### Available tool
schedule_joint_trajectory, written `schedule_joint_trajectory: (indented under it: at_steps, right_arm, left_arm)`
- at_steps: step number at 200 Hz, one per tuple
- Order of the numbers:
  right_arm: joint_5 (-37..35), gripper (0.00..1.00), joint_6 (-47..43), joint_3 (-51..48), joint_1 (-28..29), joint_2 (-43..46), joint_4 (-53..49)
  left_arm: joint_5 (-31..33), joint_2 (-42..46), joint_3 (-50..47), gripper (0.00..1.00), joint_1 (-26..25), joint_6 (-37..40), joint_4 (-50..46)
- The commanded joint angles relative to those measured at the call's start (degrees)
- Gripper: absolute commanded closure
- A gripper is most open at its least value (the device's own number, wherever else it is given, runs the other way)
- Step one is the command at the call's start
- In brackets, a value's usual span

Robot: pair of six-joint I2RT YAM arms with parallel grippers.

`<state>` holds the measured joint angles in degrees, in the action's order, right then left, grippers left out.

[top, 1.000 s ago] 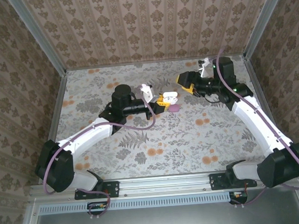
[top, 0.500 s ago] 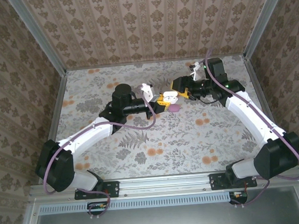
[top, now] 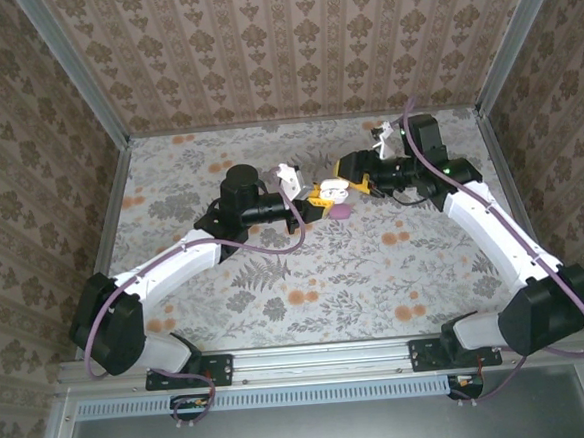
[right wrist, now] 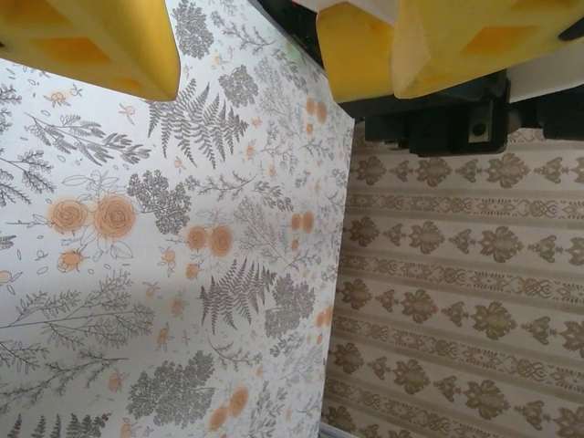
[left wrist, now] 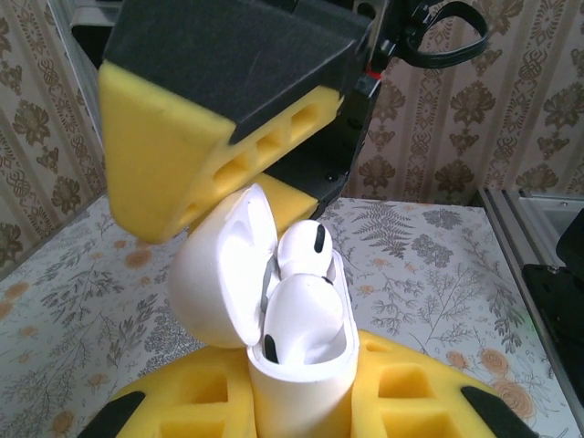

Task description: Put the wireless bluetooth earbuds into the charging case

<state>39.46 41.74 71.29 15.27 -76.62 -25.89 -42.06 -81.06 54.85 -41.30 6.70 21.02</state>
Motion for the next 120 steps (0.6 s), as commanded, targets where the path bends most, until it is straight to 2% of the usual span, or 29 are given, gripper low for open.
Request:
schedule_joint_trajectory:
  at_steps: [1, 120]
  right_arm:
    - [1.93, 0.36, -0.87, -1.23, 0.56, 2.34, -1.37]
    - [1.65, 0.35, -1.12, -3.07, 0.64, 5.67, -2.59]
  left_arm:
    - [1.2, -0.42, 2.73, 0.88, -0.23, 0.68, 1.25]
    - [1.73, 0.29, 2.74, 0.88, -0.22, 0.09, 1.29]
